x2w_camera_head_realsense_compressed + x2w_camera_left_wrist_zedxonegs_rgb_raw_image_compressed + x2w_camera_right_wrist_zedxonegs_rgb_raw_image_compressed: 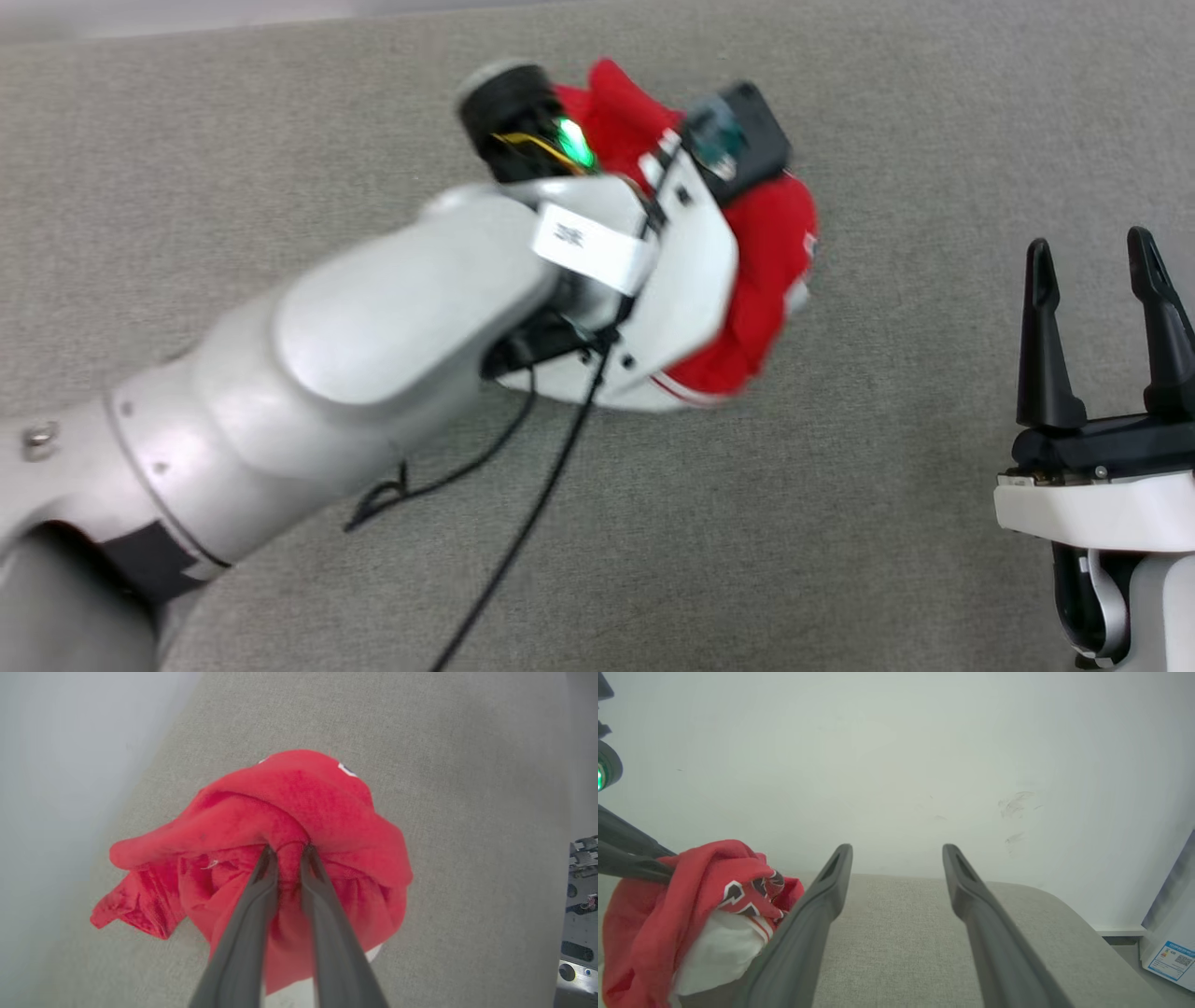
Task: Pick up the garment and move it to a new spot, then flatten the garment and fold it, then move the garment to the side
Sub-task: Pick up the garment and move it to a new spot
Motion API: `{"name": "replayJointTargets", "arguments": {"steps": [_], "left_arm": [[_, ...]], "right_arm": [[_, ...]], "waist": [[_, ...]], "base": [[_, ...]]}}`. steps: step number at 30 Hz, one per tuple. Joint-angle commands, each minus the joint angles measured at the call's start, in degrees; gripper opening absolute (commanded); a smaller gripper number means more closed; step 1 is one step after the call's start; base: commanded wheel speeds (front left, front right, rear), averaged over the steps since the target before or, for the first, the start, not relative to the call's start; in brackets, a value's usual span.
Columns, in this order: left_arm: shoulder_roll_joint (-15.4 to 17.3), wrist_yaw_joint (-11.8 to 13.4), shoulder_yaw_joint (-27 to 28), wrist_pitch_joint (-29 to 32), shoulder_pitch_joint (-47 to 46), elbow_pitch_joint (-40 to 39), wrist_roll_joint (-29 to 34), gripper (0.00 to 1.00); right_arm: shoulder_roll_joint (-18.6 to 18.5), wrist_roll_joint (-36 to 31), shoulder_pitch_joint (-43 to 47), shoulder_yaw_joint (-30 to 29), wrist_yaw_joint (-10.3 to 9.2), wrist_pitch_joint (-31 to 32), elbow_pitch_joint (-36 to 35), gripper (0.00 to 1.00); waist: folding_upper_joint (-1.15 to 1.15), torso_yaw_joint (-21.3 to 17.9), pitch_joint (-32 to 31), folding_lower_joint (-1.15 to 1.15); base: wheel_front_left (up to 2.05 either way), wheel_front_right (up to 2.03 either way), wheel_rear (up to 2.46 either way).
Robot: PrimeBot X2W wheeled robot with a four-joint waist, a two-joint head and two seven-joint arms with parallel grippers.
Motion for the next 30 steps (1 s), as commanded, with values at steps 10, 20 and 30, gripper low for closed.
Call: {"name": "replayJointTargets", "arguments": {"steps": [10,20,30], "left_arm": [[-7.07,-0.02,-3.77,3.27,7.88,1.40,2.91,0.00],[-7.75,-0.02,-3.82,2.77,13.48,2.25,6.91,0.76],[-10.87,0.85,-1.25,-22.83,13.24,11.83,8.45,1.00]], "right_arm": [[0.19,1.56,-1.38,0.08,-0.06,-0.14,-0.24,1.00],[0.18,1.39,-1.73,-0.16,-0.06,-0.14,0.32,1.00],[0.17,0.06,2.32,-0.19,-0.06,-0.14,1.78,1.00]], "waist": [[0.00,-2.69,2.84,0.00],[0.00,-2.00,2.76,0.00],[0.00,0.86,-5.04,0.00]], "base": [[0.00,0.00,0.00],[0.00,0.00,0.00],[0.00,0.00,0.00]]}}
